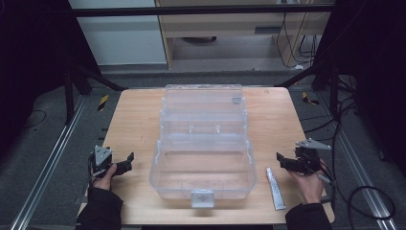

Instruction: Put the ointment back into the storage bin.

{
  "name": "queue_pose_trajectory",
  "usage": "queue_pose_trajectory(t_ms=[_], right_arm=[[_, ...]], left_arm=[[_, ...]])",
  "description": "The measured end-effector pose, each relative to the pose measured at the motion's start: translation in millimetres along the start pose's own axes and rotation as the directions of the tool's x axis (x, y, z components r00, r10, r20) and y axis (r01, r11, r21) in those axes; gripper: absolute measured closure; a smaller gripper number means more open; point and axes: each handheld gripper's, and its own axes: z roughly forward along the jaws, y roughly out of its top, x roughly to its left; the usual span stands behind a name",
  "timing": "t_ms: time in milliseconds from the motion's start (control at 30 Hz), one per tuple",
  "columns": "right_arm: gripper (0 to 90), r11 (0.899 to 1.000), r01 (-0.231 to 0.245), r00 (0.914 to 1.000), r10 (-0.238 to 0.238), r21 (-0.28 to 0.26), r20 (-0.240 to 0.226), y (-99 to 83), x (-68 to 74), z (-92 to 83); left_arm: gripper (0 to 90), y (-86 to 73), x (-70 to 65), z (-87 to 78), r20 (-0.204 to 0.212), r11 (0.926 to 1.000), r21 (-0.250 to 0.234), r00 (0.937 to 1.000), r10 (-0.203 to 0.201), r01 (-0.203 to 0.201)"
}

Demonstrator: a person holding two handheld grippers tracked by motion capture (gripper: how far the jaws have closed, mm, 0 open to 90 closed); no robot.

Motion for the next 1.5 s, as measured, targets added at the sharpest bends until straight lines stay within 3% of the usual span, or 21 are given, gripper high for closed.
queue_pose_trajectory(t_ms=[233,467,833,1067,1267,1500], right_arm=[[21.6,1.0,-0.005,1.0,0.004,0.023,0.006,2.5,2.9,-11.6],[25.2,0.998,0.022,0.9994,-0.024,0.06,0.026,9.1,10.6,-21.9],[25.8,0.994,0.015,0.9999,-0.014,0.105,-0.008,20.7,16.9,-32.4],[27.6,0.986,0.001,0.9998,0.002,0.169,-0.018,28.6,23.1,-38.1],[29.5,0.983,0.013,0.9996,-0.009,0.182,-0.025,33.5,27.4,-43.7],[28.8,0.969,0.026,0.9991,-0.016,0.244,-0.04,37.1,36.5,-44.6]], left_arm=[[1.5,-0.1,-0.2,-0.2,0.002,1.0,-0.002,1.0,0.004,-0.004],[1.5,-0.3,-0.3,-0.7,-0.002,1.0,-0.007,1.0,0.002,-0.002],[1.5,-0.2,-1.1,-0.5,-0.004,1.0,-0.004,1.0,0.006,-0.006],[1.5,-0.2,-1.1,-0.5,-0.003,1.0,-0.003,1.0,0.006,-0.006],[1.5,-0.1,-1.1,-0.3,-0.002,1.0,-0.003,1.0,0.008,-0.008],[1.5,-0.1,-1.1,-0.3,-0.002,1.0,-0.001,1.0,0.008,-0.008]])
